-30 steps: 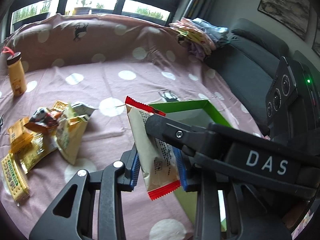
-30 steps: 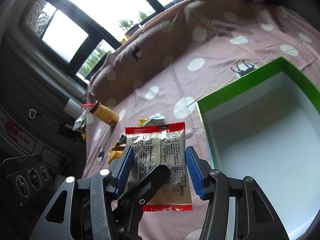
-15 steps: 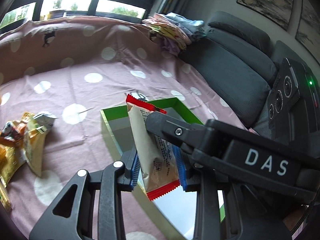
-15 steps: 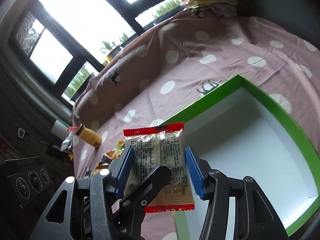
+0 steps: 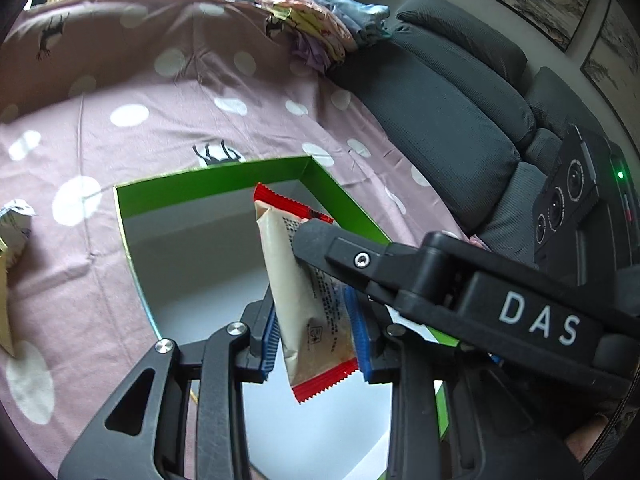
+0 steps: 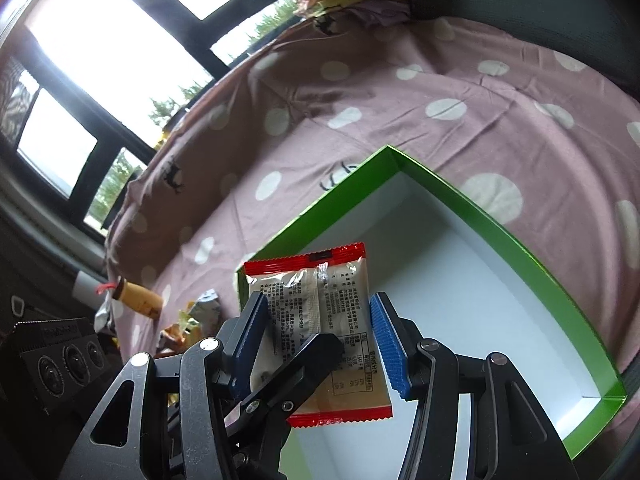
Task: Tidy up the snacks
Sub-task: 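Carry the packet over the green box and open the right tool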
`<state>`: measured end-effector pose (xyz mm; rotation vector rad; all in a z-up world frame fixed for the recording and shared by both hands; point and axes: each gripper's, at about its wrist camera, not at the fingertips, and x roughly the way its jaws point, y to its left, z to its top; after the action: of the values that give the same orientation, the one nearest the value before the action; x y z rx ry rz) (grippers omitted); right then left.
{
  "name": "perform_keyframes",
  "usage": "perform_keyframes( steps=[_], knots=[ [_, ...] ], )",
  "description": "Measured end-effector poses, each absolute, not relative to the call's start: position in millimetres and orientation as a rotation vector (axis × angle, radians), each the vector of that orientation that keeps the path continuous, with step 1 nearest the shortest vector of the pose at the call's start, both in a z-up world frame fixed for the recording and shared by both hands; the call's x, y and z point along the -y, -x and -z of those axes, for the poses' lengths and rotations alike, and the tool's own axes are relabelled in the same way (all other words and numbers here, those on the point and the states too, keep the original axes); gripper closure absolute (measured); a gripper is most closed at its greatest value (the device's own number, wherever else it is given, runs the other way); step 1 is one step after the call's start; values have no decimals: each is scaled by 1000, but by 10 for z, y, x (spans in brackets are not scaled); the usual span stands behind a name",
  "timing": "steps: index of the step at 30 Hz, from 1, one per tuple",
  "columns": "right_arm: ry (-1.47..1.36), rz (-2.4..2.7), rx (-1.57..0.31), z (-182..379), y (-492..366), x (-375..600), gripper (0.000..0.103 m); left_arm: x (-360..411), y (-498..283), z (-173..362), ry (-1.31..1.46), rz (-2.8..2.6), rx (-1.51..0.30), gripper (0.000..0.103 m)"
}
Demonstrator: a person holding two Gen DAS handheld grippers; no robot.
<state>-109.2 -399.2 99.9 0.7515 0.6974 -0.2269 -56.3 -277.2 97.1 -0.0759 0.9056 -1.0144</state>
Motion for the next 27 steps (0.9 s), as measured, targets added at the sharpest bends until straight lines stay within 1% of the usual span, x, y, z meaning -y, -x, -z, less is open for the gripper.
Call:
perform_keyframes(
  steps=[7,13,17,19,20,21,23,27],
  knots=[
    [-762,245,-753,-859,1016,4020,47,2817,537,-831,79,1005,-964,74],
    [-771,252,-775,-809,992,4042,47,2855,548,-789,68,998,-967,73],
    [-783,272,-775,-799,1001,4055,47,2876,563,-777,57,1009,-970,67],
    [-787,280,-768,-805,1007,4061,47,2850,560,-792,66,1008,-969,67],
    [-788,291,-764,-805,1011,4068,47,2837,557,-803,69,1008,-966,63],
    [-788,314,-760,-800,1017,4077,47,2810,561,-821,68,1004,-960,51],
    [-788,366,-755,-787,1032,4107,46,2747,535,-842,54,964,-960,37],
    [-783,438,-750,-761,1022,4146,46,2551,437,-879,89,926,-980,36]
  ],
)
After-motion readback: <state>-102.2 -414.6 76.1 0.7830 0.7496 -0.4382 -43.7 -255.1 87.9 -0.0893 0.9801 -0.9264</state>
